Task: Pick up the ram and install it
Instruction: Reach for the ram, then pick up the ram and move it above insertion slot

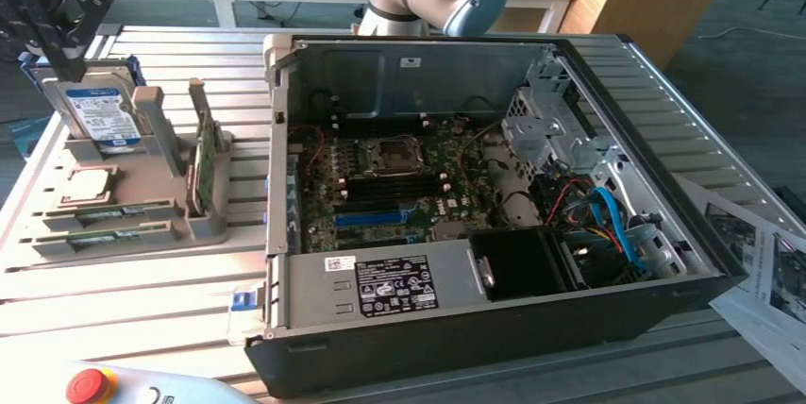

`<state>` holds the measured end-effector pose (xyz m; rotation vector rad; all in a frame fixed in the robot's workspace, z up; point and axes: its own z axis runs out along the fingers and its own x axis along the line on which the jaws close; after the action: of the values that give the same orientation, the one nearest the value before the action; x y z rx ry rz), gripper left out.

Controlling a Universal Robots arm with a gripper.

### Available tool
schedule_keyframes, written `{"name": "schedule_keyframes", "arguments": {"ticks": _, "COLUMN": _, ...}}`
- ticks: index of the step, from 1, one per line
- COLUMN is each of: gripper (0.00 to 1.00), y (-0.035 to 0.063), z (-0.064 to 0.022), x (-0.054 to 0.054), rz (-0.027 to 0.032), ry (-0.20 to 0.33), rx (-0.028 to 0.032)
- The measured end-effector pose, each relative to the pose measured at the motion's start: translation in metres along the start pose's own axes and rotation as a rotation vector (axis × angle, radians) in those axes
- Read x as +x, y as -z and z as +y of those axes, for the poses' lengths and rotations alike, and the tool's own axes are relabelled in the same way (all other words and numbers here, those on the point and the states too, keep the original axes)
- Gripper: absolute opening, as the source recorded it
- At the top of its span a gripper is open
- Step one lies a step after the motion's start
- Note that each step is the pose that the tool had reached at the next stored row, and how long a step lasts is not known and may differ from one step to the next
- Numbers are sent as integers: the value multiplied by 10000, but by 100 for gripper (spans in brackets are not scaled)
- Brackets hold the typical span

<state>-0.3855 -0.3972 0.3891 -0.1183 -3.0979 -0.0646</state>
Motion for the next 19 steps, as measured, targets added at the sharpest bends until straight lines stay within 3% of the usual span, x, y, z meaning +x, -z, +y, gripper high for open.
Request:
{"name": "schedule_keyframes", "arguments": {"ticks": 11, "gripper": 11, "y": 7, "z": -164, "x": -4, "rz": 0, "ry": -2, "rx": 0}}
{"name": "schedule_keyframes", "arguments": {"ticks": 19, "gripper": 11, "y": 7, "z": -168, "x": -4, "rz": 0, "ry": -1, "rx": 0}}
